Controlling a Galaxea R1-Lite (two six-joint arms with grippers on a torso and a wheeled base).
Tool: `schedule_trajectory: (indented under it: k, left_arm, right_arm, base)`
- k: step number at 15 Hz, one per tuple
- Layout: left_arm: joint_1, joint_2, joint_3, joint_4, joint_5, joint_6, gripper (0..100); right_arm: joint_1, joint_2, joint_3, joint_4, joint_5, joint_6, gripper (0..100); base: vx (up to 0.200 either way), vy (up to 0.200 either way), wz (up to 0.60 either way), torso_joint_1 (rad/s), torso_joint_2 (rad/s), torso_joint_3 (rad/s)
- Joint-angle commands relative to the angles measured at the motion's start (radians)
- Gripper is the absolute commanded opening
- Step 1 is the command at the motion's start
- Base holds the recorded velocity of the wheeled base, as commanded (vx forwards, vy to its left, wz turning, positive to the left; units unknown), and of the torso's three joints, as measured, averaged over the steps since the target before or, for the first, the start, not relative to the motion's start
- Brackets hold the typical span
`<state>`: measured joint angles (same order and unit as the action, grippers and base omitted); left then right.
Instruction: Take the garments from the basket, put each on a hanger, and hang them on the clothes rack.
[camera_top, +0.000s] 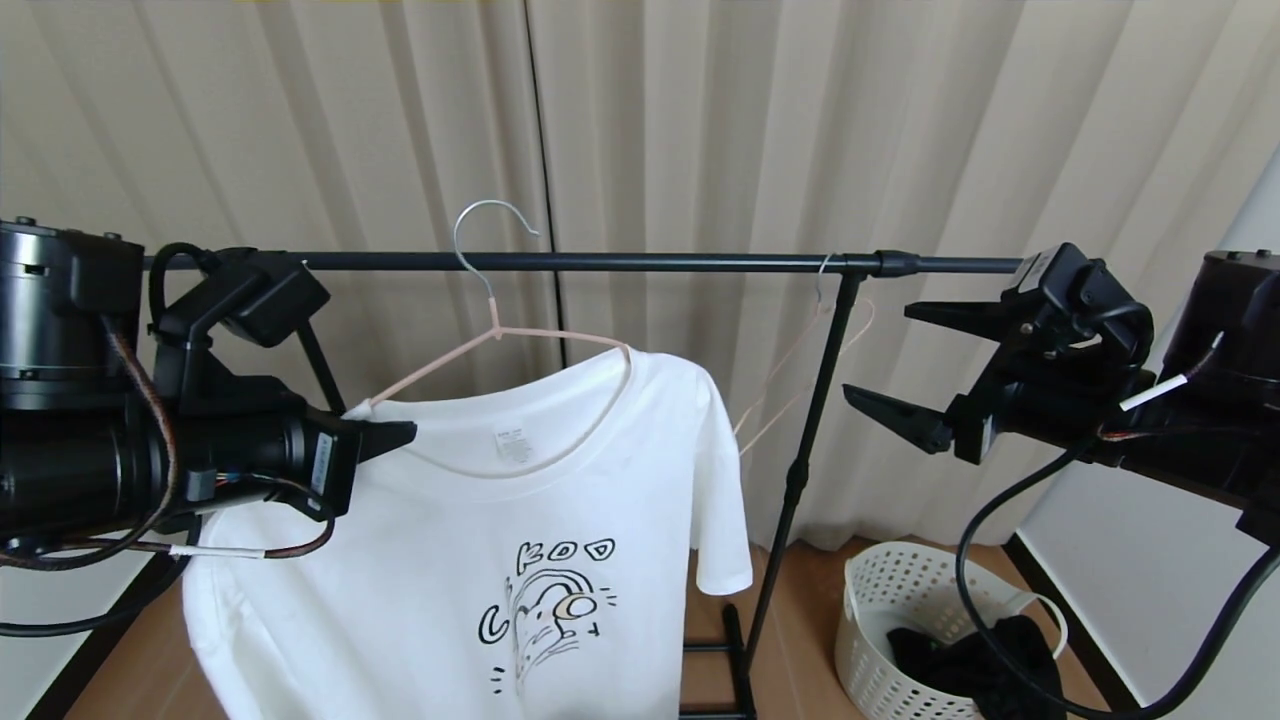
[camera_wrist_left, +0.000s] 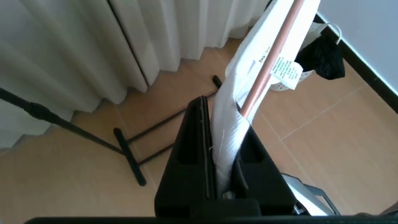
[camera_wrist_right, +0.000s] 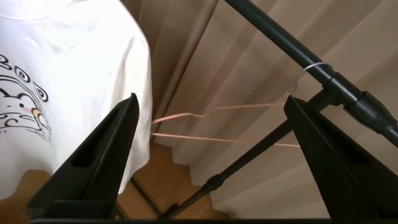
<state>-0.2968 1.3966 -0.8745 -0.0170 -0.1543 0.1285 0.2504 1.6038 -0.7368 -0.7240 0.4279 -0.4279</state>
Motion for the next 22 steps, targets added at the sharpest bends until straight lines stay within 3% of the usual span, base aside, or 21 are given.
schedule_trajectory:
  k: [1, 8, 13, 18, 22]
  left_arm:
    - [-0.005, 0.07, -0.017, 0.0, 0.03, -0.003, 0]
    - [-0.022, 0.219, -0.07, -0.001, 0.15, -0.004, 0]
    - [-0.073, 0.44, -0.25, -0.112, 0.271, -0.124, 0]
    - [-0.087, 0.611, -0.462, -0.118, 0.28, -0.214, 0]
    - [-0.085, 0.713, -0.564, -0.126, 0.311, -0.273, 0]
  right_arm:
    - [0.003, -0.004, -0.004, 0.0, 0.0, 0.001, 100]
    - [0.003, -0.005, -0.003, 0.0, 0.0, 0.001, 100]
    - [0.001, -0.005, -0.004, 0.0, 0.0, 0.0, 100]
    - [0.001, -0.004, -0.004, -0.002, 0.0, 0.0, 100]
    - [0.001, -0.004, -0.004, -0.002, 0.0, 0.0, 100]
  base:
    - [0.0, 0.0, 0.0, 0.0, 0.0, 0.0]
    - [0.0, 0.0, 0.0, 0.0, 0.0, 0.0]
    - [0.0, 0.0, 0.0, 0.0, 0.0, 0.0]
    - [0.0, 0.0, 0.0, 0.0, 0.0, 0.0]
    - [0.0, 0.0, 0.0, 0.0, 0.0, 0.0]
